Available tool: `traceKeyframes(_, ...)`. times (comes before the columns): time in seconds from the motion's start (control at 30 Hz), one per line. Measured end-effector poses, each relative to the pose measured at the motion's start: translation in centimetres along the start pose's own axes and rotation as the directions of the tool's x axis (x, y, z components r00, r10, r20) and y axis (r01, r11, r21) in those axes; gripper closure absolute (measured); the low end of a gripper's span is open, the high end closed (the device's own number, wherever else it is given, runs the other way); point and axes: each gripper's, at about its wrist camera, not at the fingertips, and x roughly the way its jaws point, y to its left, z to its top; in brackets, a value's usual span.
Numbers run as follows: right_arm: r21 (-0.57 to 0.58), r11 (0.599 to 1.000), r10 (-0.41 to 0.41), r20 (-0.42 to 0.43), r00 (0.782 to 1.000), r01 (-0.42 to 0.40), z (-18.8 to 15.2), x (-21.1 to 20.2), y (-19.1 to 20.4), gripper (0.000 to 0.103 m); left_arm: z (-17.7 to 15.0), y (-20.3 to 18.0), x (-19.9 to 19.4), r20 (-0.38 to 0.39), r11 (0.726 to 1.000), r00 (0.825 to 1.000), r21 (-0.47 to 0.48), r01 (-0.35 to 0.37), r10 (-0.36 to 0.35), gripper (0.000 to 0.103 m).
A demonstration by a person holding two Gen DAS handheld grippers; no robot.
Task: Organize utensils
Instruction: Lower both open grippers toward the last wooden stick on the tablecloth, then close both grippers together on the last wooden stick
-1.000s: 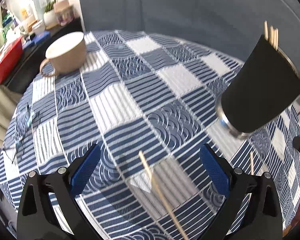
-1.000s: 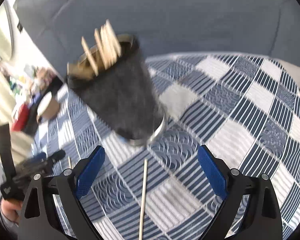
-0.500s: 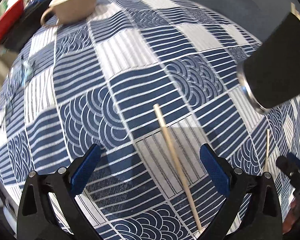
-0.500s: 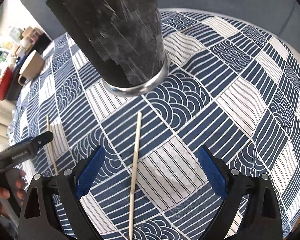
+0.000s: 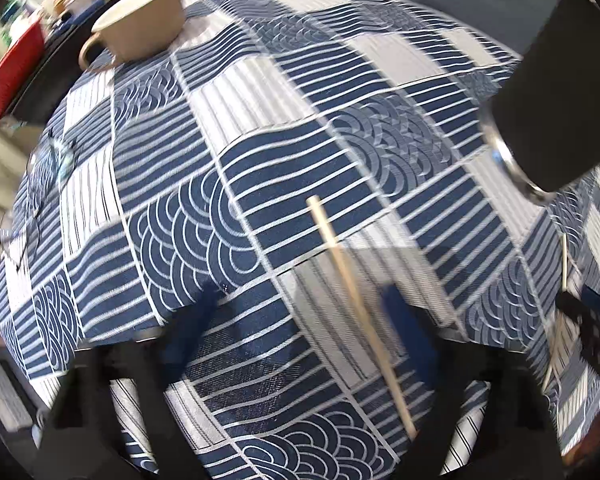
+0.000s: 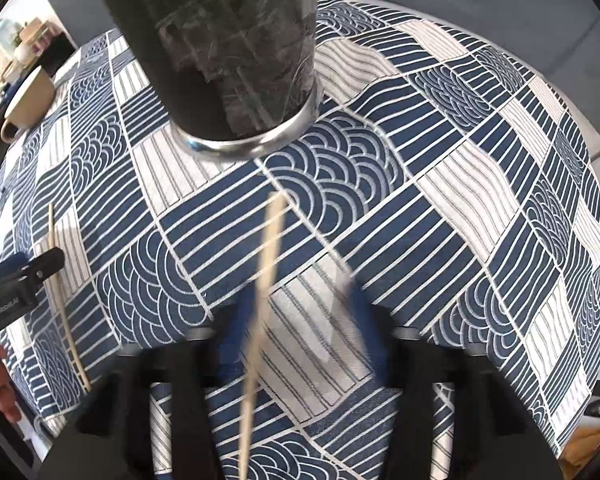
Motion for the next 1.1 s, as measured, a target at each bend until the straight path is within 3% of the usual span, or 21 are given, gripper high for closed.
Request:
traceKeyframes(0.03, 0.005, 1.0, 0.001, -0.003, 1.0, -0.001, 0.1, 0.0, -0.3, 0.087, 0.2, -0.2, -0.3, -0.007, 1.0, 1.0, 0.015, 0.009, -0.009, 0.07)
traceKeyframes(0.07, 0.012, 1.0, 0.004, -0.007, 1.0, -0.003, 0.3, 0.0, -0.7, 0.096, 0.3, -0.2, -0.4, -0.022, 1.0, 1.0, 0.02, 0.018, -0.018, 0.076)
traceKeyframes(0.1, 0.018, 1.0, 0.0, -0.01, 1.0, 0.0, 0.3, 0.1, -1.0, 0.096, 0.5, -0.2, -0.4, -0.03, 1.0, 0.999, 0.019, 0.022, -0.021, 0.087)
traceKeyframes(0.17, 0.044, 0.998, 0.04, -0.026, 0.999, -0.039, 0.5, 0.1, -1.8, 0.097, 0.7, 0.7, -0.3, -0.047, 0.999, 0.998, -0.008, 0.044, -0.044, 0.095)
traceKeyframes(0.33, 0.111, 0.99, 0.097, -0.047, 0.994, -0.091, 0.7, 0.3, -3.9, 0.099, 1.1, 2.5, -0.2, -0.073, 0.991, 0.99, -0.067, 0.119, -0.124, 0.097)
traceKeyframes(0.5, 0.144, 0.986, 0.088, -0.048, 0.995, -0.08, 0.6, 0.2, -5.7, 0.099, 1.1, 3.6, -0.2, -0.105, 0.979, 0.978, -0.123, 0.166, -0.179, 0.098)
traceKeyframes(0.87, 0.18, 0.98, 0.073, 0.044, 0.996, -0.08, 3.8, -3.4, -9.1, 0.099, 4.8, 2.8, -3.0, -0.038, 0.976, 0.978, -0.078, 0.202, -0.205, 0.102)
traceKeyframes(1.1, 0.195, 0.976, 0.071, 0.121, 0.99, -0.094, 6.0, -7.1, -9.1, 0.099, 6.5, 2.3, -4.4, -0.005, 0.988, 0.988, -0.016, 0.156, -0.156, 0.102)
